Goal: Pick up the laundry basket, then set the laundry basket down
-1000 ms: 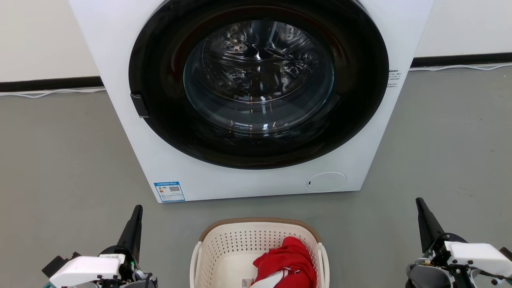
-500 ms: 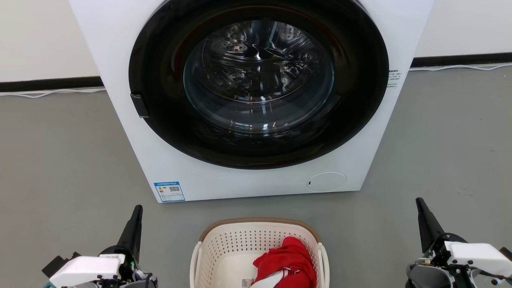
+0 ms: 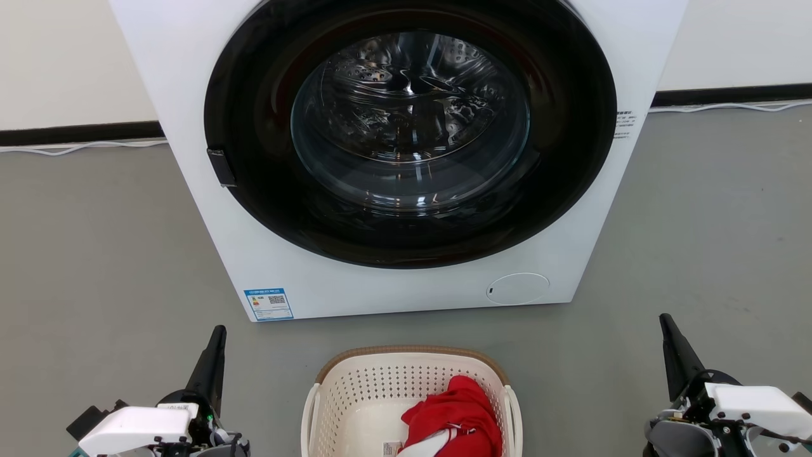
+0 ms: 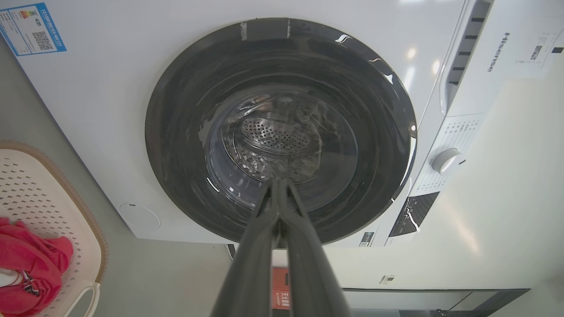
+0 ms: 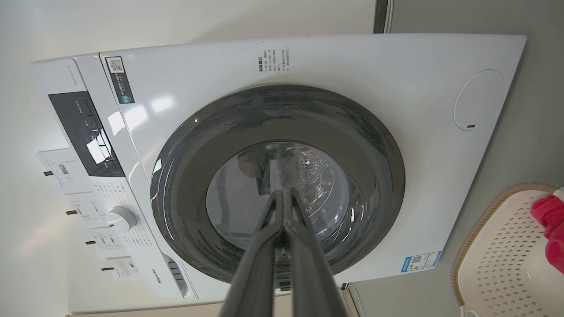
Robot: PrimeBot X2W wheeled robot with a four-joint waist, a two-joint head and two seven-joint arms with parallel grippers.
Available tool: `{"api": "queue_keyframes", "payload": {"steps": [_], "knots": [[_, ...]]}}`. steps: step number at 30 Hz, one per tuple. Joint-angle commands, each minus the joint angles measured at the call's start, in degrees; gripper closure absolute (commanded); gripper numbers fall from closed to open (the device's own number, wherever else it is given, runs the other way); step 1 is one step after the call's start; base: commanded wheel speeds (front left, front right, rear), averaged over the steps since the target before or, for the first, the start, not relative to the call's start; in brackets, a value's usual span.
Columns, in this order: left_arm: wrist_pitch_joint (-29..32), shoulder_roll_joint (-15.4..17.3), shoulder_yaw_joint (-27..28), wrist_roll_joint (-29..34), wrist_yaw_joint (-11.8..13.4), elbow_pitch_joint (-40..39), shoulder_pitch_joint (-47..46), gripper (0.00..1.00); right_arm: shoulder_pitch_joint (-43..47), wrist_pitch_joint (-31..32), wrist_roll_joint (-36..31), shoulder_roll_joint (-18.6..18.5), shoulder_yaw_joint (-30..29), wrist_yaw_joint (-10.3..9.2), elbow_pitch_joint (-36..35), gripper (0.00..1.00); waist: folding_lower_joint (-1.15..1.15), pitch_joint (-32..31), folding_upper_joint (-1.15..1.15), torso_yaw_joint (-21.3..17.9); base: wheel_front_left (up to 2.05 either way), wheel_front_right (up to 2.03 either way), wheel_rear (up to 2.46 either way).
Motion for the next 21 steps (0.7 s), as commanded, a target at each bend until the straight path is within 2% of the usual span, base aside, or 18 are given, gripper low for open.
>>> {"api": "queue_keyframes", "payload": {"steps": [1, 21], "knots": [[0.1, 0.6, 1.7, 0.1, -0.1, -1.3, -3.1, 1.00, -2.5, 0.4, -0.5, -0.2, 1.0, 0.43, -1.4, 1.00, 0.00, 0.0, 0.00, 0.0, 0.00, 0.00, 0.00], [0.1, 0.6, 1.7, 0.1, -0.1, -1.3, -3.1, 1.00, -2.5, 0.4, -0.5, -0.2, 1.0, 0.43, -1.4, 1.00, 0.00, 0.0, 0.00, 0.0, 0.00, 0.00, 0.00]]}}
